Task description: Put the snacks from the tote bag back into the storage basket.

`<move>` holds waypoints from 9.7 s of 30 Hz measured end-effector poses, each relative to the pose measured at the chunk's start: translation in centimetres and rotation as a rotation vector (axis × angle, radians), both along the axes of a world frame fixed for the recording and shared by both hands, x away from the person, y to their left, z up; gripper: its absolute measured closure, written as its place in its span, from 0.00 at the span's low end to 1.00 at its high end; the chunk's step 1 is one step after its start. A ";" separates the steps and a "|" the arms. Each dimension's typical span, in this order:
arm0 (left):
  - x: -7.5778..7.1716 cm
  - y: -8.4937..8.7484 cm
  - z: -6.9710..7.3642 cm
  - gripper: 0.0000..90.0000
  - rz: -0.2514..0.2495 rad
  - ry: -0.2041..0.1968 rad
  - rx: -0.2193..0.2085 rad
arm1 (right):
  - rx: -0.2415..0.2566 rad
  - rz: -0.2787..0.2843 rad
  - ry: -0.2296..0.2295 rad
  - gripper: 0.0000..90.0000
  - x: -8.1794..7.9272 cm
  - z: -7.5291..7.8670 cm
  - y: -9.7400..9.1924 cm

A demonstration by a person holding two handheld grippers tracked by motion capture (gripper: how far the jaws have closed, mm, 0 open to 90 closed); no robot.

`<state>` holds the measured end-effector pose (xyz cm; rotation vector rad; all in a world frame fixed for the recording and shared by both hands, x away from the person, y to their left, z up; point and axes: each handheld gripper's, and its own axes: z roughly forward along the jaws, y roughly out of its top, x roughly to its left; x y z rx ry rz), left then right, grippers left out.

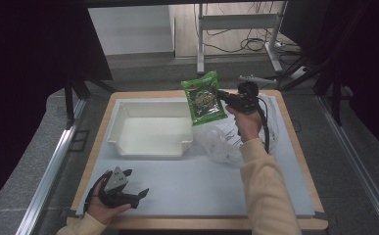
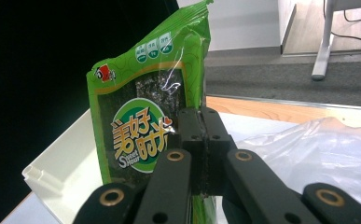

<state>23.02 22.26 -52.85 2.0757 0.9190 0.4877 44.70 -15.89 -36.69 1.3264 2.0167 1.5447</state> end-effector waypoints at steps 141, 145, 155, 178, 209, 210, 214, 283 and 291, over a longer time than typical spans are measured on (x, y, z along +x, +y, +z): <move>-0.1 0.0 0.5 0.11 -0.007 -0.010 -0.019 | 0.013 0.134 0.092 0.99 1.4 -5.8 15.0; -0.1 0.1 0.4 0.11 -0.006 -0.009 -0.018 | 0.005 0.134 0.092 0.99 1.4 -6.0 15.4; -0.1 0.1 0.5 0.11 -0.009 -0.010 -0.019 | -0.011 0.137 0.102 0.99 1.3 -6.3 16.5; -0.1 0.1 0.4 0.11 -0.006 -0.011 -0.025 | -0.030 0.147 0.116 0.99 1.5 -7.3 18.9; -0.1 0.2 0.4 0.11 -0.010 -0.011 -0.024 | -0.048 0.109 0.160 0.99 1.8 -10.2 22.1; -0.1 0.2 0.4 0.11 -0.009 -0.010 -0.024 | -0.051 0.104 0.164 0.99 1.8 -10.5 22.4; -0.2 0.3 0.5 0.11 -0.009 -0.011 -0.025 | -0.054 0.092 0.172 0.99 1.8 -11.1 22.7; 1.1 -0.1 -0.9 0.11 0.045 0.014 0.038 | -0.242 0.210 -0.070 0.42 -8.9 -6.8 1.9; 1.4 -0.4 -1.2 0.11 0.063 0.017 0.054 | -0.272 0.184 -0.060 0.39 -12.0 -8.6 -3.4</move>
